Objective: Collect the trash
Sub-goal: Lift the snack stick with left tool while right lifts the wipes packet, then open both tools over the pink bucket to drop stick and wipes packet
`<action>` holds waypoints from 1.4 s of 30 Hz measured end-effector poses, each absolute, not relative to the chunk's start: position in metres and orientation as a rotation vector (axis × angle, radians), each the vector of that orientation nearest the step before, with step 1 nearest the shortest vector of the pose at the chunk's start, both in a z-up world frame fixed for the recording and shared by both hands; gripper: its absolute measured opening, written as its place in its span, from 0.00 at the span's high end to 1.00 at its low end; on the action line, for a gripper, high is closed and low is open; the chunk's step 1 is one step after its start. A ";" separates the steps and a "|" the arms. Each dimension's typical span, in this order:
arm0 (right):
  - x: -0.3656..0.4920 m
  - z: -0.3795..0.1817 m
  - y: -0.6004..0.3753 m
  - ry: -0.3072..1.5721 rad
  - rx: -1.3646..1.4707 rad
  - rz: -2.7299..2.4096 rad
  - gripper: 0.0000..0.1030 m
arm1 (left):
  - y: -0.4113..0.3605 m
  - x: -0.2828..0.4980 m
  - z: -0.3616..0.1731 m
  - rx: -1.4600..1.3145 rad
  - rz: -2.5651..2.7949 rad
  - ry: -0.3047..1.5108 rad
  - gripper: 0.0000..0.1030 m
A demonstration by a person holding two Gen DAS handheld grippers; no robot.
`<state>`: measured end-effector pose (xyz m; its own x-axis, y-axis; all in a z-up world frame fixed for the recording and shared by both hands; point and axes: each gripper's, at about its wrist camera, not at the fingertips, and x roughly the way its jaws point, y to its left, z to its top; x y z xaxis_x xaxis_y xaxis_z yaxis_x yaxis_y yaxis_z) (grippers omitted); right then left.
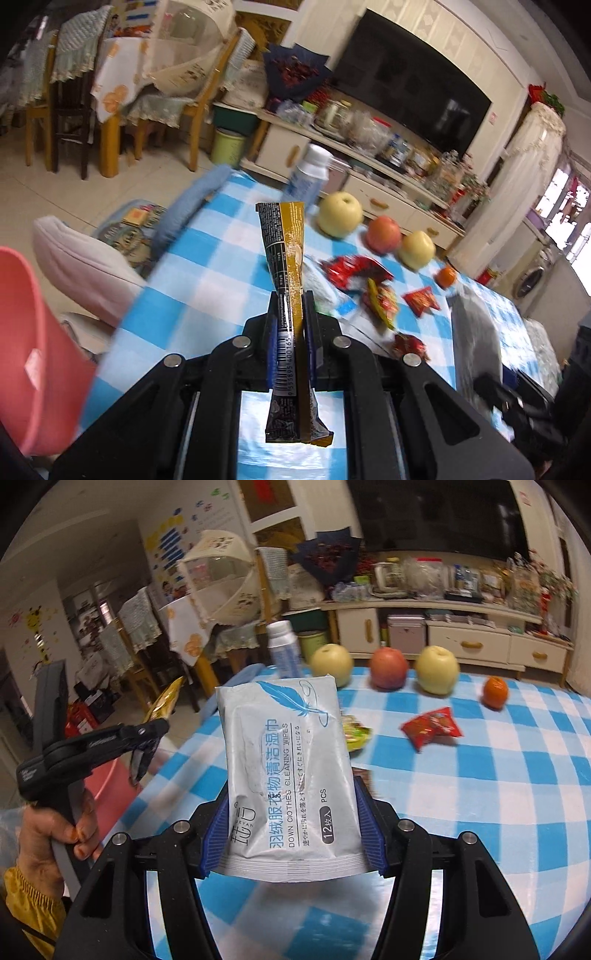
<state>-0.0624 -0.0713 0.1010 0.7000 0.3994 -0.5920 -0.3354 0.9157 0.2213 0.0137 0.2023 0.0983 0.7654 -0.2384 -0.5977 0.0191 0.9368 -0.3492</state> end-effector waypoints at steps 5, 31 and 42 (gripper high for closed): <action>-0.069 0.105 -0.017 0.686 0.040 0.500 0.40 | 0.234 0.007 0.104 -0.379 -0.088 0.670 0.87; -0.075 0.111 0.222 0.674 -0.191 0.845 0.39 | 0.421 -0.071 0.122 -0.559 0.354 0.570 0.87; -0.075 0.089 0.243 0.650 -0.256 0.804 0.14 | 0.445 -0.083 0.123 -0.557 0.506 0.545 0.30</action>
<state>-0.0754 0.2430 0.0894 0.5142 0.5848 -0.6274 -0.7358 0.6766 0.0275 -0.0834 0.4451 0.1234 0.7425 0.2952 -0.6013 -0.5777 0.7365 -0.3519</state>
